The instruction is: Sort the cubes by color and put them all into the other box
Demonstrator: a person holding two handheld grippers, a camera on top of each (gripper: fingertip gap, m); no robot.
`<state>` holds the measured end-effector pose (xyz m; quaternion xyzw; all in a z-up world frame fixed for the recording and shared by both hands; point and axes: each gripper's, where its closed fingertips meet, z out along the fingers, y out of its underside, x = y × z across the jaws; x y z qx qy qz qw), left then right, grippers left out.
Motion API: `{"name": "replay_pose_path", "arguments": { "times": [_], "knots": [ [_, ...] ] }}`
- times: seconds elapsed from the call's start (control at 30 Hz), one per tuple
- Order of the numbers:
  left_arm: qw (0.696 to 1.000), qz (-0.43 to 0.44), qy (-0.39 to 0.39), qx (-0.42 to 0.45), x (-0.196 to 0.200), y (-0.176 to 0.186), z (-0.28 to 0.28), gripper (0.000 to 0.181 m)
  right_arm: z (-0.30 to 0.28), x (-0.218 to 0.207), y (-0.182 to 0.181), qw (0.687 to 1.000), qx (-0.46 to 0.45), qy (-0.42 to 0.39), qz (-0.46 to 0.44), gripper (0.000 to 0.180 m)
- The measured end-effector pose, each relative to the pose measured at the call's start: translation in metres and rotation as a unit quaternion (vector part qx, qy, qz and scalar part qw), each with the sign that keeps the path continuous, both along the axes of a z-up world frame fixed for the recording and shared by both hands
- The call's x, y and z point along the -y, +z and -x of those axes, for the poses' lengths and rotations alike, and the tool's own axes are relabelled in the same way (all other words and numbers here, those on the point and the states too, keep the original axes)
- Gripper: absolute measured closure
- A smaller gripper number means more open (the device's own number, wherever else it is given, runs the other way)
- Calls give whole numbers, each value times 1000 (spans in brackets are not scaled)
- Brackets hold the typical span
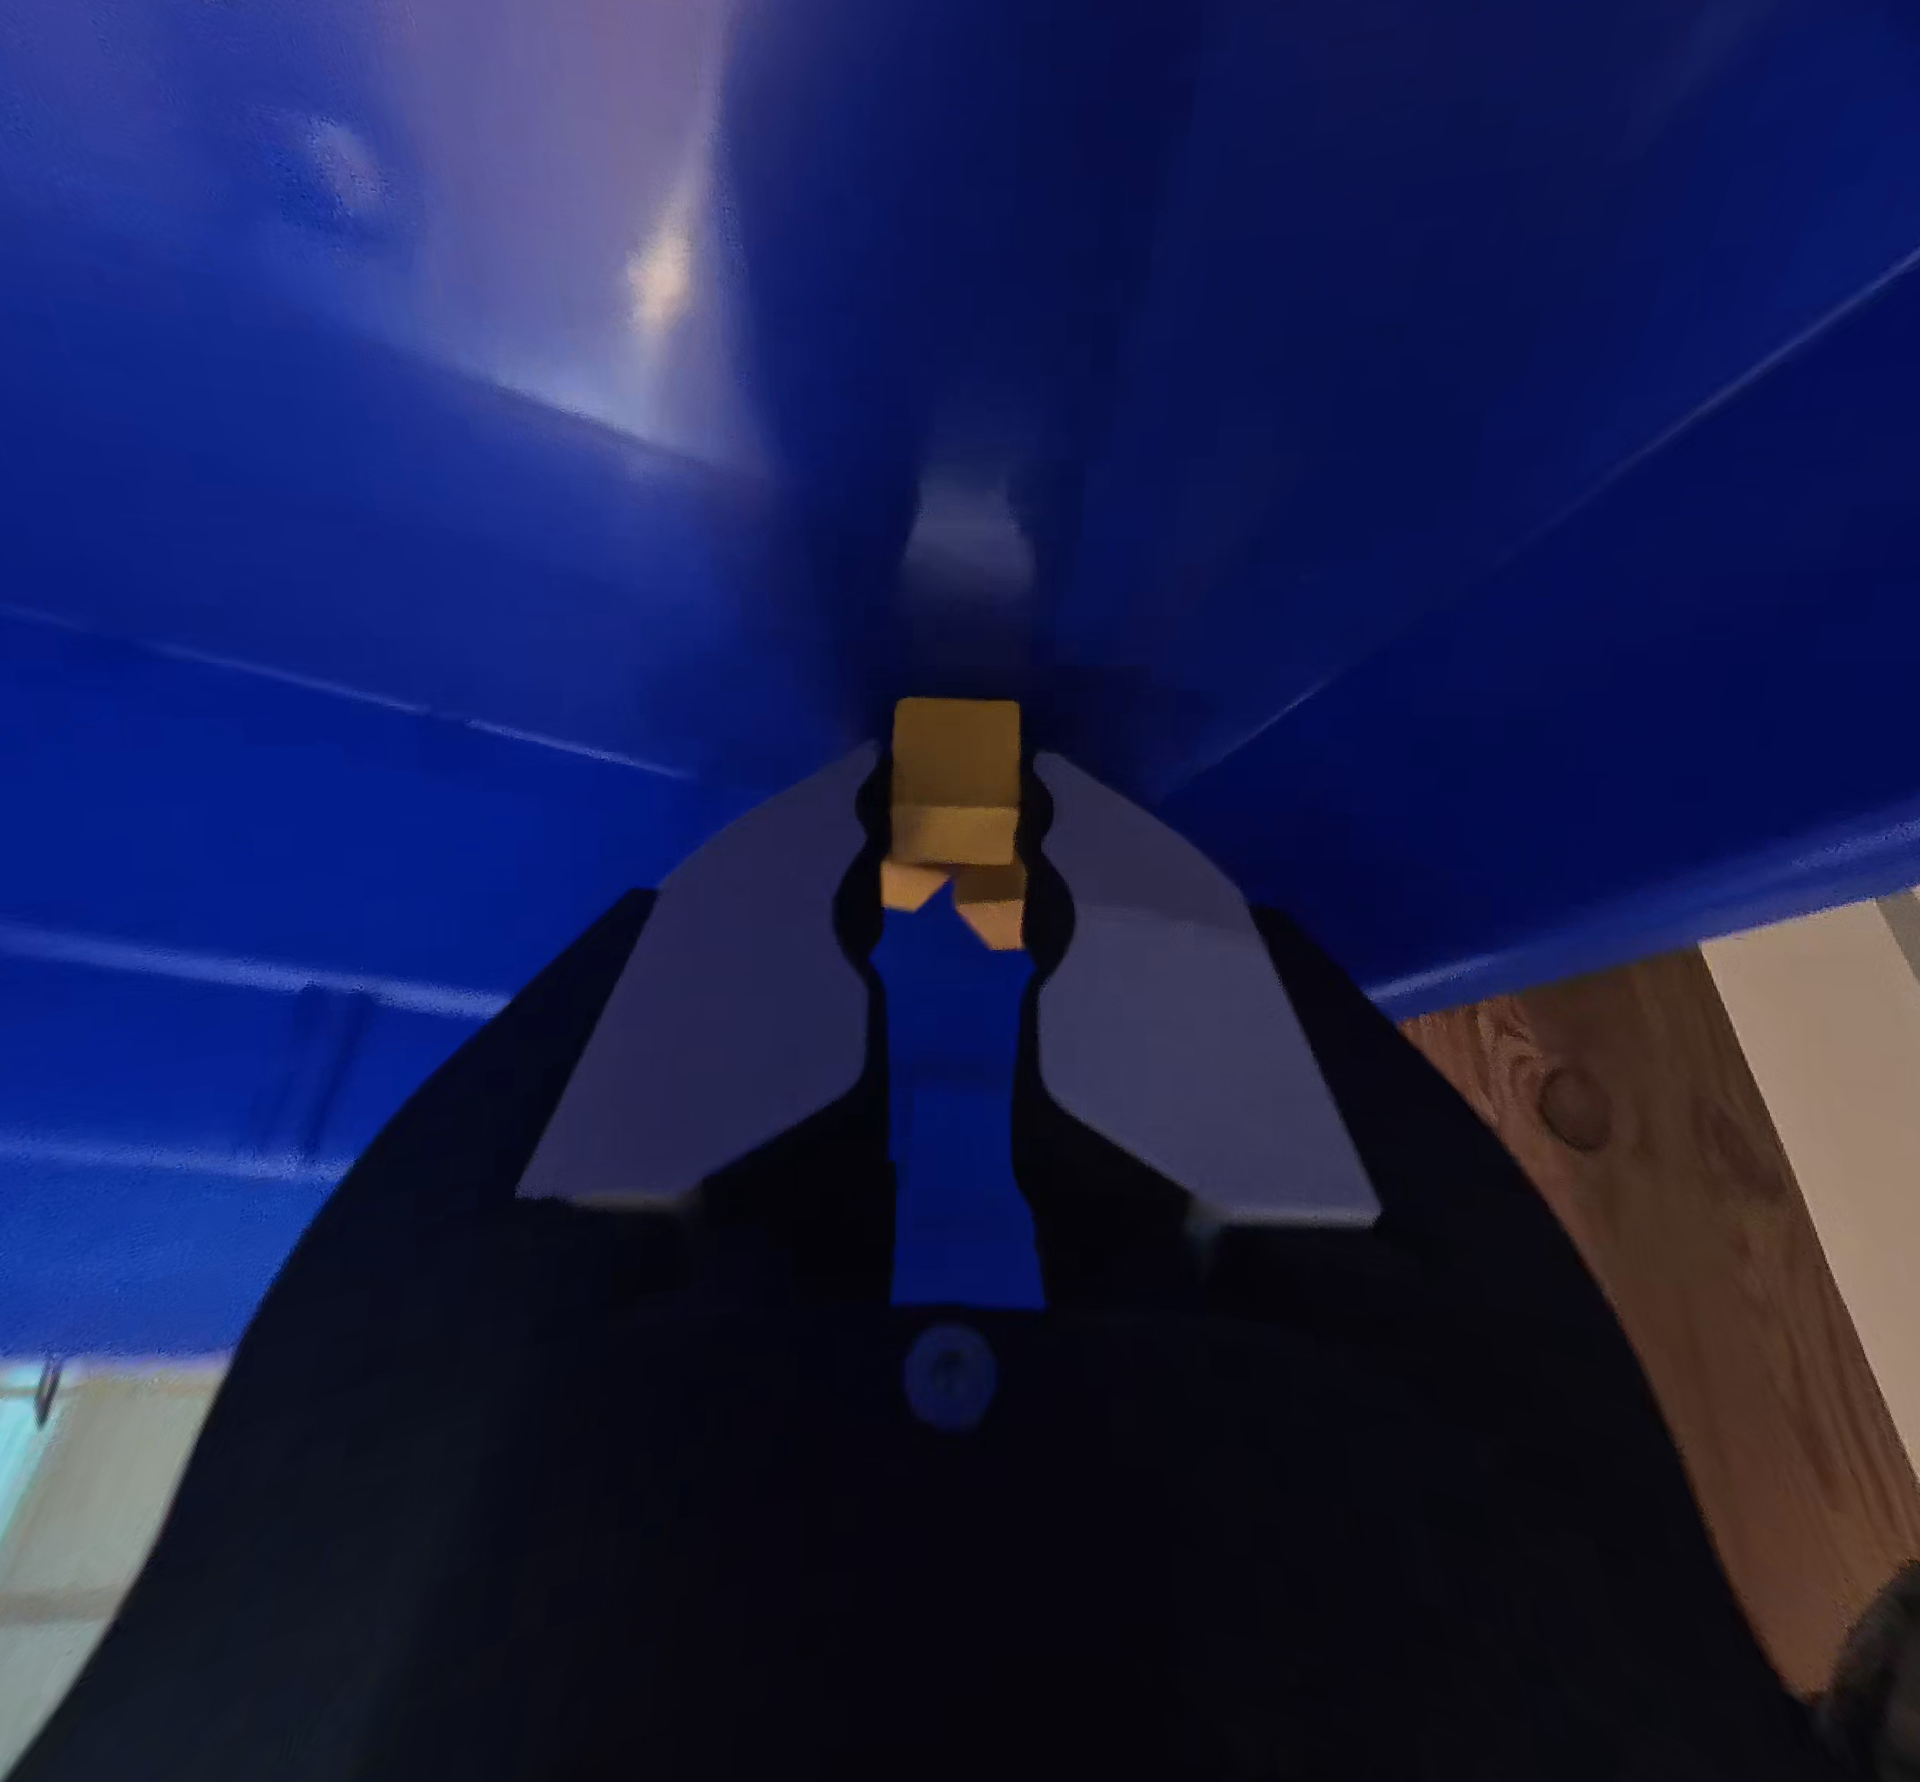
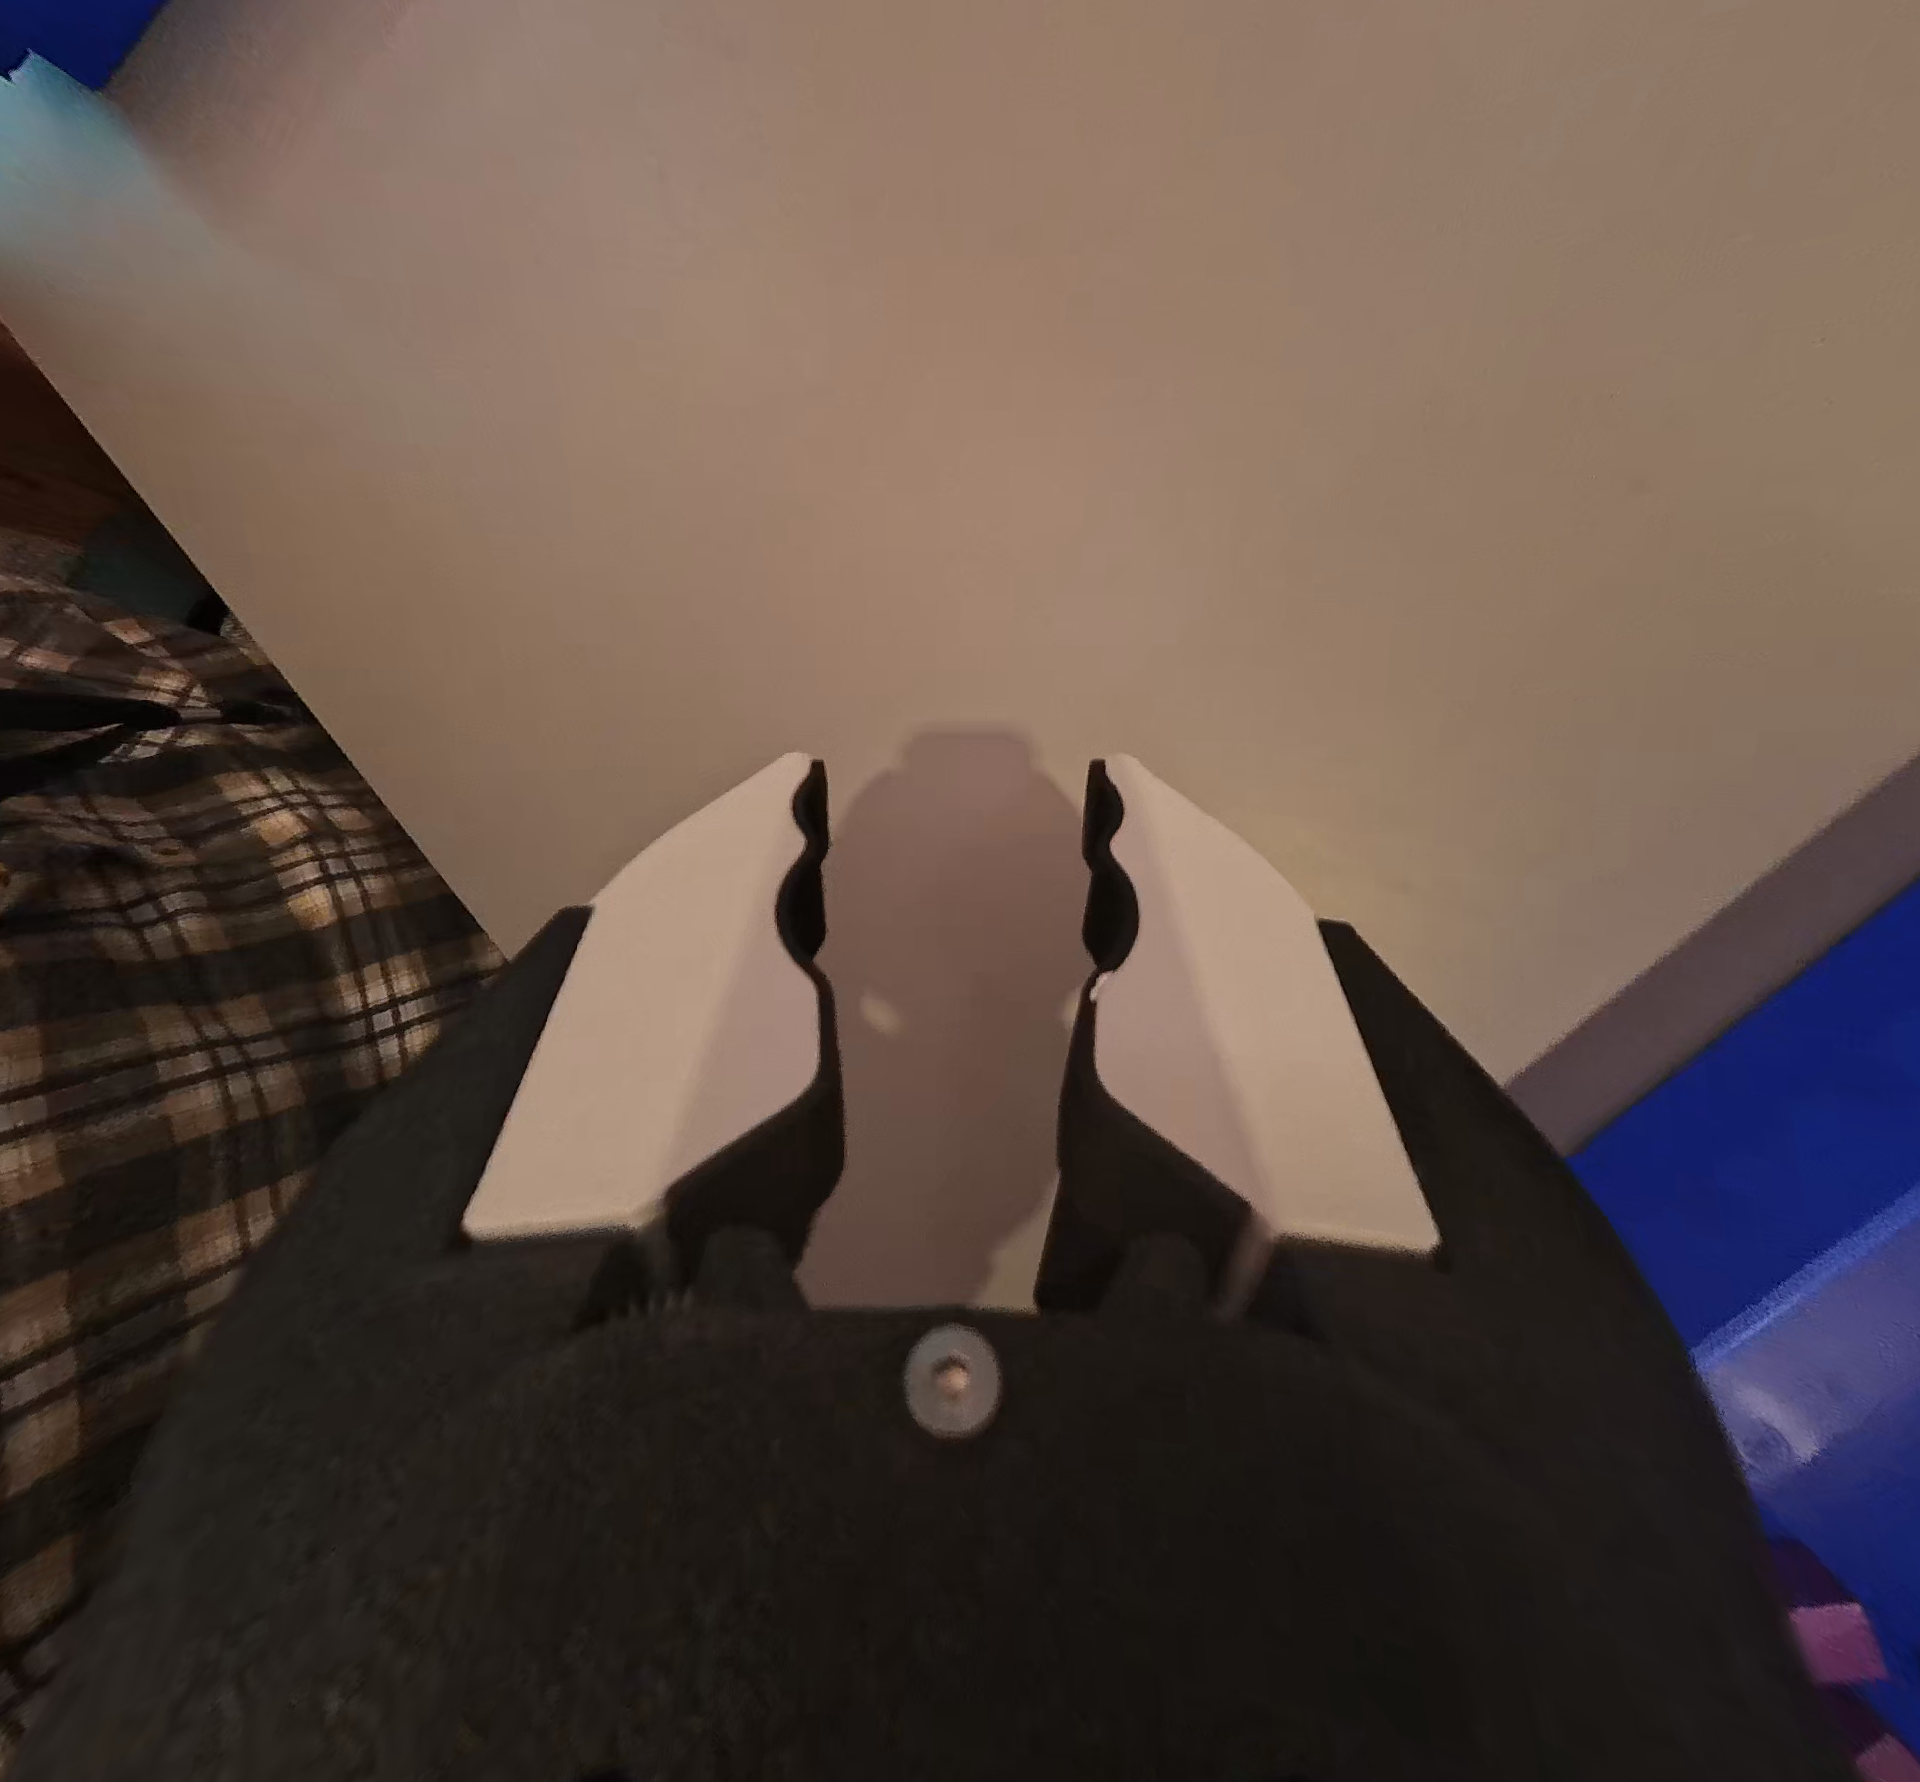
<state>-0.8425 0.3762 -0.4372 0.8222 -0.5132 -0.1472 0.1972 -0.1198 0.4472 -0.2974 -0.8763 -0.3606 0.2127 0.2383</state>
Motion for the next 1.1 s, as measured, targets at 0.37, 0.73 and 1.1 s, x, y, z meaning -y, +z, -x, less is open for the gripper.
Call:
{"name": "replay_pose_path", "arguments": {
  "times": [0.37,0.73,1.1],
  "knots": [
    [819,-443,-15,365,-120,173,-186,159,78,-16,42,933,-358,2,45,133],
    [644,-424,-187,609,-89,182,-503,159,195,-9,56,857,-469,74,199,115],
    [609,-401,-216,649,-77,181,-571,159,172,5,50,845,-466,87,249,158]
  ]
}}
